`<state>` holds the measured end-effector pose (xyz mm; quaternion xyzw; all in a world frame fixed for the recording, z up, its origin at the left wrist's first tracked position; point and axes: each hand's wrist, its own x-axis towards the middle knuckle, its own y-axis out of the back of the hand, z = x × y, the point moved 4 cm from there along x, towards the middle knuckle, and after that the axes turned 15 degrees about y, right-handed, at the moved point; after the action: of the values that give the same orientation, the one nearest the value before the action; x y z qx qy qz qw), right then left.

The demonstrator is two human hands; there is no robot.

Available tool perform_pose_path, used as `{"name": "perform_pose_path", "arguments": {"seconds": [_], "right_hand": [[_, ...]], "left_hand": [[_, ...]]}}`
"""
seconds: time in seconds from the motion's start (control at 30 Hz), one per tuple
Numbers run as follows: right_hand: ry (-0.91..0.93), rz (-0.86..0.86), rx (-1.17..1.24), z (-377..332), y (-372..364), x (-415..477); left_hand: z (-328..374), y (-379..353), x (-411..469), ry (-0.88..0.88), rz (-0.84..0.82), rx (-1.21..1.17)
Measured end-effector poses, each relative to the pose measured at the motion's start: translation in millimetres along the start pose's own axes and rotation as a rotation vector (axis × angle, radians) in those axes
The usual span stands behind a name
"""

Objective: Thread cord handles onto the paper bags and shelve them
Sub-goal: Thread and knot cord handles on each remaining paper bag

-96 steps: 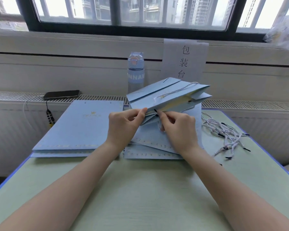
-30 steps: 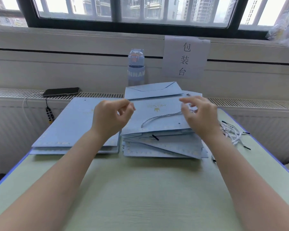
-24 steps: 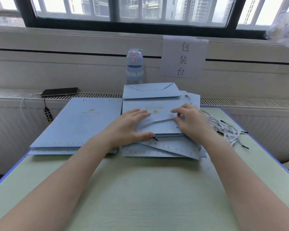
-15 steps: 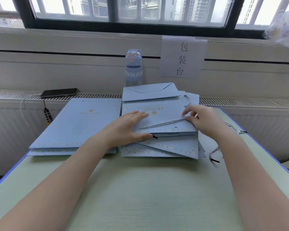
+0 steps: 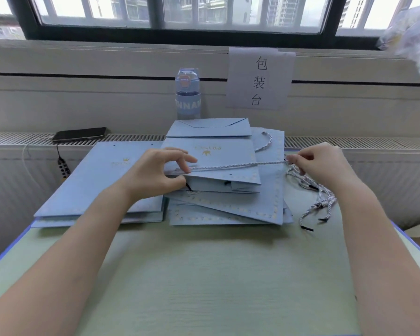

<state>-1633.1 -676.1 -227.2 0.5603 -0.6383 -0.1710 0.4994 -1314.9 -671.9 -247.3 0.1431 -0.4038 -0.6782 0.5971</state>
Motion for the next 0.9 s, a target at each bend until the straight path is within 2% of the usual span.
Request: {"name": "perform_pose_path", "arguments": {"seconds": [0.13, 0.3, 0.37, 0.43, 0.5, 0.57, 0.67, 0.77, 0.9], "right_hand": [[0.022, 0.040, 0.274, -15.8, -10.7, 2.3], [0.162, -0.070, 0.219, -40.7, -27.4, 1.0], [0.164, -0.067, 0.287, -48.2, -30.8, 0.1], [0.165, -0.050, 0.360, -53.7, -31.3, -0.5], [0.167, -0.047, 0.384, -57.1, -30.9, -1.3], [0.156, -0.057, 0.377, -57.1, -30.9, -1.8], [0.083, -0.062, 0.561, -53.5, -32.3, -1.1], [0.009, -0.060, 0.853, -54.1, -30.1, -0.8], [0.012, -0.062, 0.871, -52.8, -30.9, -1.4]], "left_hand": [[11.7, -6.9, -1.6, -0.109, -0.047, 0.288], [29.7, -26.9, -5.1, -0.251, 0.049, 0.392], [27.8, -33.2, -3.4, -0.202, 0.063, 0.500], [22.0, -34.3, -0.5, -0.013, 0.066, 0.580], [13.2, -30.8, 3.3, 0.206, 0.070, 0.529], [5.7, -26.7, 6.1, 0.314, 0.067, 0.459], [0.9, -22.2, 7.7, 0.347, 0.077, 0.471], [3.3, -17.8, 7.3, 0.311, 0.183, 0.322], [4.6, -14.8, 4.1, 0.317, 0.257, 0.178]]}}
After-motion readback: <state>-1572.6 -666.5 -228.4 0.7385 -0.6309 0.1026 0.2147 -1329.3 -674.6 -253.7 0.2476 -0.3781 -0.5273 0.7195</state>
